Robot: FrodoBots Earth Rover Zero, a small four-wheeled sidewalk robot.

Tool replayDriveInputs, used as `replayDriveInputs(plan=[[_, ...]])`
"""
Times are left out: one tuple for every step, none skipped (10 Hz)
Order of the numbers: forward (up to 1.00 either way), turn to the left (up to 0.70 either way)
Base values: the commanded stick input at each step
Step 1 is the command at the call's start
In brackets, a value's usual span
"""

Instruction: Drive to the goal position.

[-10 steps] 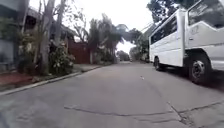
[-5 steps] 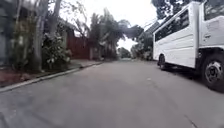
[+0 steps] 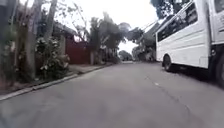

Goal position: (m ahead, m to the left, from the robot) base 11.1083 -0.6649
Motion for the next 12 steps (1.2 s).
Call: replayDriveInputs(plan=[[0.85, -0.16], [0.85, 0.0], [0.85, 0.0], [0.85, 0.0], [0.85, 0.0], [0.85, 0.0], [0.85, 0.0], [0.85, 0.0], [0.85, 0.0], [0.85, 0.0], [0.85, 0.0], [0.85, 0.0]])
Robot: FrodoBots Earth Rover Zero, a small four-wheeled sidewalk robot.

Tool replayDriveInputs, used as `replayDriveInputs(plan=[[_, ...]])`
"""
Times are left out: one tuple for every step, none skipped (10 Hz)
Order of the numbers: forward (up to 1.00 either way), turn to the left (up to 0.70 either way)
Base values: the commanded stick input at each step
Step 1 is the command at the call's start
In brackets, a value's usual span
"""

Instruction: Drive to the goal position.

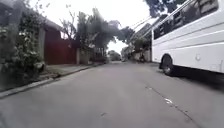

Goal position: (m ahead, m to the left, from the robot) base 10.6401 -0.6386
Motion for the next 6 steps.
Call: replayDriveInputs(plan=[[0.85, 0.0], [0.85, 0.0], [0.85, 0.0], [0.85, 0.0], [0.85, 0.0], [0.85, 0.0]])
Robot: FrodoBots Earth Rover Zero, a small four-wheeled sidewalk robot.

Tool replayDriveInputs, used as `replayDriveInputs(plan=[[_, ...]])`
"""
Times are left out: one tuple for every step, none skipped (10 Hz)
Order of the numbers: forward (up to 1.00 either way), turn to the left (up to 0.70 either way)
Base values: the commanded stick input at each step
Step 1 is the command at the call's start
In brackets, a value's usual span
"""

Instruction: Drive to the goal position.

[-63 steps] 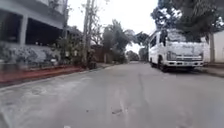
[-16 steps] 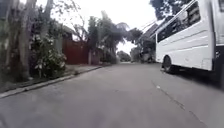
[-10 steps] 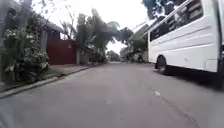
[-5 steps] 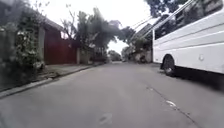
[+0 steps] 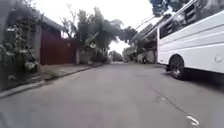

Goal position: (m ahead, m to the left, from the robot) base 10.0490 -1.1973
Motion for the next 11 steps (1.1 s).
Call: replayDriveInputs(plan=[[0.85, 0.0], [0.85, -0.21], [0.85, -0.34], [0.85, -0.34], [0.85, -0.34], [0.85, -0.34], [0.85, -0.24], [0.85, 0.0], [0.85, 0.0], [0.85, 0.0], [0.85, 0.0]])
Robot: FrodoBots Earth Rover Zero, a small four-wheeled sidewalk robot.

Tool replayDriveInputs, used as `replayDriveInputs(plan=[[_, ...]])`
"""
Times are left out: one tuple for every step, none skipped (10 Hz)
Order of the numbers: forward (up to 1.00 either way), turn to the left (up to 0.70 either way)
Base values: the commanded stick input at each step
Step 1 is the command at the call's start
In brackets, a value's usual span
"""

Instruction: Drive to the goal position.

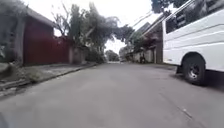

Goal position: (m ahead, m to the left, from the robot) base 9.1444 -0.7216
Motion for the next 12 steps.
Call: replayDriveInputs(plan=[[0.85, 0.0], [0.85, 0.0], [0.85, 0.0], [0.85, 0.0], [0.85, 0.0], [0.85, 0.0], [0.85, 0.0], [0.85, 0.0], [0.85, 0.0], [0.85, 0.0], [0.85, 0.0], [0.85, 0.0]])
